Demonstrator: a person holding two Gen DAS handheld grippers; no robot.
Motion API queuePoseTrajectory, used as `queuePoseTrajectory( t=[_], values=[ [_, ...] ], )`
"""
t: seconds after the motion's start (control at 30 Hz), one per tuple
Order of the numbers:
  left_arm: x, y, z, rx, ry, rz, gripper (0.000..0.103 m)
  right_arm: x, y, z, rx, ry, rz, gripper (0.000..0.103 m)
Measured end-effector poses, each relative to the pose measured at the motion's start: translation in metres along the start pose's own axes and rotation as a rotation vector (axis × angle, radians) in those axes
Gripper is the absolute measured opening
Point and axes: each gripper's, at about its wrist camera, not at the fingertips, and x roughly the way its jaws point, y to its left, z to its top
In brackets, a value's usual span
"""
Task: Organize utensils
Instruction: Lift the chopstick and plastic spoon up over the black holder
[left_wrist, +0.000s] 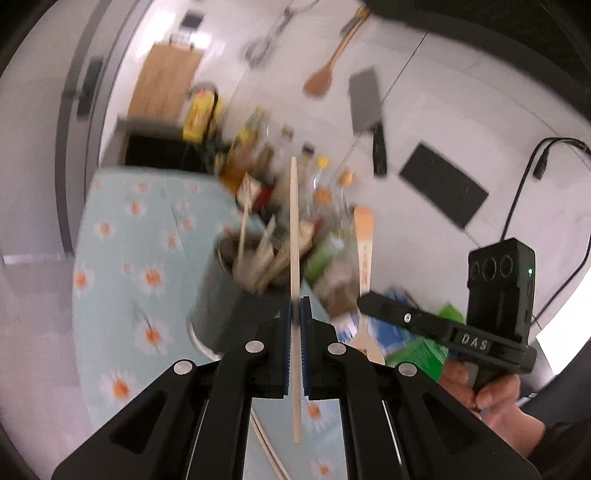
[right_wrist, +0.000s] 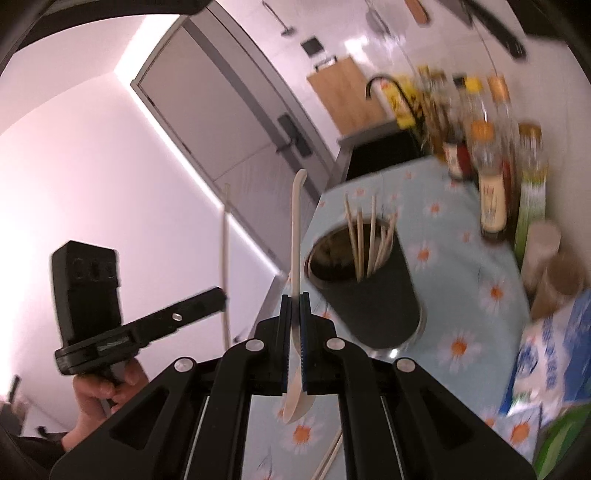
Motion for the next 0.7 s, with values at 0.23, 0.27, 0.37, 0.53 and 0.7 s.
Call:
queuePoseTrajectory(
  t=[0.23,0.27,0.37,0.53,0.7],
  values=[
    [0.002,0.004,0.029,0.037,-0.123,-0.035,0.004,0.008,0.005,0.028,-0.022,-0.104,-0.042,0.005],
    [0.004,0.005,0.035,0.044,-0.141,-0.042,0.004,0.009,0.006,0.032,-0.026,-0.120,-0.045,0.005],
    [0.006,0.007,0.049,0.063,-0.193,-0.055,0.004,0.014,0.004,0.048,-0.032,-0.193,-0.080,0.005],
    [0.015,0.006,0.068,0.097,-0.267,-0.072,0.004,0.024,-0.003,0.067,-0.041,-0.274,-0.095,0.005],
    [0.032,0.008,0.077,0.123,-0.310,-0.058,0.004,0.039,-0.012,0.078,-0.036,-0.297,-0.101,0.005]
  ],
)
